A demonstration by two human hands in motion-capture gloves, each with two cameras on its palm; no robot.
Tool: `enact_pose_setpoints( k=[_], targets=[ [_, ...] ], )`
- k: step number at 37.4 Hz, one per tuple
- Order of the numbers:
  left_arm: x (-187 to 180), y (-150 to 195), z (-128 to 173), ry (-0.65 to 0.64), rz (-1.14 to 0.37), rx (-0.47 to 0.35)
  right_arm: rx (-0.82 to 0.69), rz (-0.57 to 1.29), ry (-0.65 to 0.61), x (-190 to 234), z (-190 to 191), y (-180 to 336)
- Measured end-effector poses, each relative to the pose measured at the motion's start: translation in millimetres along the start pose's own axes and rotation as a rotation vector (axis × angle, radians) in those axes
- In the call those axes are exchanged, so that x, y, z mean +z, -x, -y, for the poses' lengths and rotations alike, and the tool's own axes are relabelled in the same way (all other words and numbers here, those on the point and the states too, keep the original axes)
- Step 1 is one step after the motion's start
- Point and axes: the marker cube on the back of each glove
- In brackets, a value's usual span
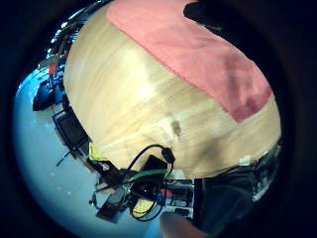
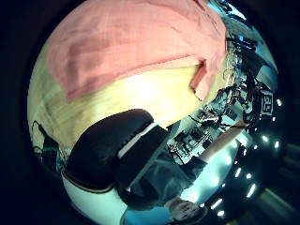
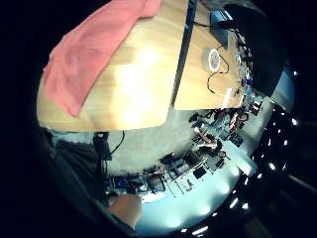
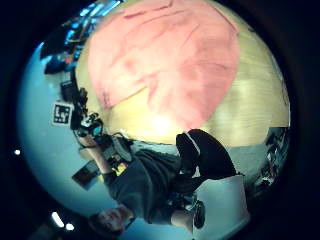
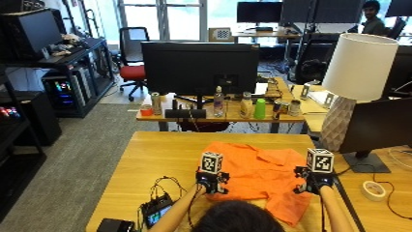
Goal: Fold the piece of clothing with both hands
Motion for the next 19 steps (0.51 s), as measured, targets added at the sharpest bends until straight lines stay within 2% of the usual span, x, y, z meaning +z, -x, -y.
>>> enact_pose_setpoints(
  k=[5,11,15,19],
  targets=[
    [13,-2,6,0.040,-0.012,0.024,0.018,0.021,0.003,16,15,-2],
    [17,0,21,-0.020,-0.034,0.014,0.038,0.069,-0.012,34,34,-7],
    [17,1,27,-0.081,-0.032,-0.018,0.049,0.087,-0.050,41,37,-6],
    [21,-2,28,-0.100,-0.041,0.018,0.088,0.086,-0.145,46,48,-8]
  ],
)
